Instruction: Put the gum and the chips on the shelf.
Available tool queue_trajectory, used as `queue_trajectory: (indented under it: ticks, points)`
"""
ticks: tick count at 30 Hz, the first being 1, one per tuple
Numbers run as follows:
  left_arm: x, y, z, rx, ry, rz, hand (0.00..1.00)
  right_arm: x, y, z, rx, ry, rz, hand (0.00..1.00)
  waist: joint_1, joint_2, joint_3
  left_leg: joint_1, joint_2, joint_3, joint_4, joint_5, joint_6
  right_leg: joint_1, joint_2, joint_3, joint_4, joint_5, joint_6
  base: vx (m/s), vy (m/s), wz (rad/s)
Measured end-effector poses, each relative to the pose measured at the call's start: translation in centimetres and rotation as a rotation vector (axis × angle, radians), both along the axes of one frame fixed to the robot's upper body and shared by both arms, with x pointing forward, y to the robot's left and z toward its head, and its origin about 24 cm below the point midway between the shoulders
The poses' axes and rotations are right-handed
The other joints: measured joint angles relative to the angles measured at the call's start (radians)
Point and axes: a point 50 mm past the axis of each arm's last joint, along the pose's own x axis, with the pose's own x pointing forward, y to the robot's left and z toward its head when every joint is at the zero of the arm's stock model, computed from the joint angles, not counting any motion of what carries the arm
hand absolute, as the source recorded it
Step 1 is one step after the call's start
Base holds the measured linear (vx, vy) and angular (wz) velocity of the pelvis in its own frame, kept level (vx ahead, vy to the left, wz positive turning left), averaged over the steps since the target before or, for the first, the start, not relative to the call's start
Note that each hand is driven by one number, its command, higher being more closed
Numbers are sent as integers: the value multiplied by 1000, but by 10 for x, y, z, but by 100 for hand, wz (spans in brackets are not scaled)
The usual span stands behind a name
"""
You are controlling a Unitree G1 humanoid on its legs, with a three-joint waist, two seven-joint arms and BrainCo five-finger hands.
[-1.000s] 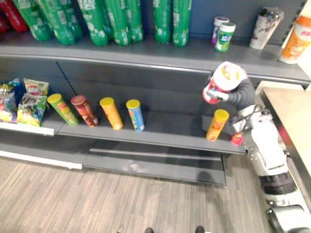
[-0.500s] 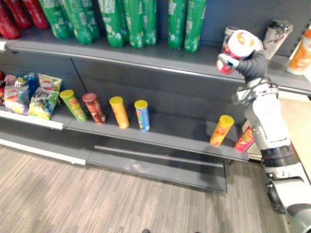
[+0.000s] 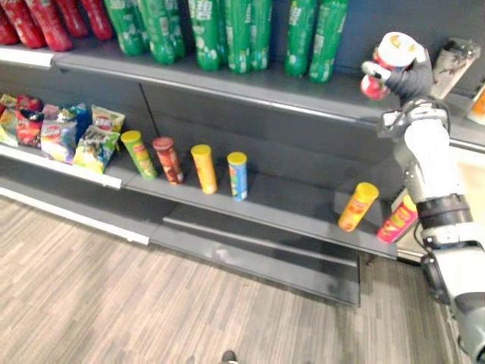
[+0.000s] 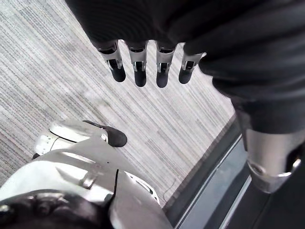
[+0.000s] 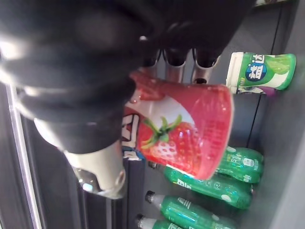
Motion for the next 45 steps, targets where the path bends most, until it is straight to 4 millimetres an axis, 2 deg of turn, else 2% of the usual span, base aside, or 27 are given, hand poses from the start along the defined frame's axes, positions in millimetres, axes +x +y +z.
queue_trajectory:
  ticks: [8, 11, 15, 22, 28, 35, 41, 45]
  points:
    - [11, -3, 1, -6, -27, -28, 0, 7, -22, 0, 5, 55, -97, 100, 20, -2, 51, -23, -1, -22, 0, 12, 1, -24, -2, -16, 13, 4, -6, 4, -4, 6]
    - [20, -3, 3, -5, -61, -28, 0, 11, -27, 10, 13, 57, -122, 100, 21, 1, 79, -37, 1, -31, 3, 20, 6, -35, -2, -28, 23, 4, -7, 31, -14, 11]
    - [25, -3, 4, -5, -79, -38, 0, 13, -31, 14, 8, 64, -138, 100, 25, 5, 108, -40, -1, -45, 6, 22, 8, -35, -3, -31, 29, 4, -7, 27, -5, 9]
    - [38, -3, 6, -8, -112, -47, 0, 6, -43, 40, -30, -19, -179, 100, 48, 19, 161, -67, 0, -52, 7, 28, 2, -70, -9, -33, 61, -8, -16, -2, -1, 1]
    - [44, -4, 8, -29, -149, -48, 0, 1, -48, 51, -39, -80, -189, 100, 48, 22, 194, -74, 1, -55, 6, 35, 3, -88, -15, -35, 92, -25, -13, -6, -7, 2]
    - [45, -4, 8, -31, -153, -70, 0, 0, -56, 50, -57, -93, -227, 100, 50, 22, 197, -76, -2, -53, 6, 37, 6, -101, -20, -31, 110, -33, -12, 0, 0, 0]
    - [46, -7, 8, -51, -165, -64, 0, -7, -77, 54, -29, -108, -298, 100, 50, 22, 223, -75, -1, -51, 3, 39, 7, -105, -22, -29, 120, -38, -15, 0, 0, 0]
    - [47, -8, 8, -56, -170, -70, 0, -9, -84, 54, -9, -108, -317, 100, 51, 22, 223, -76, -1, -49, 2, 39, 7, -107, -22, -27, 121, -44, -12, 0, 0, 0]
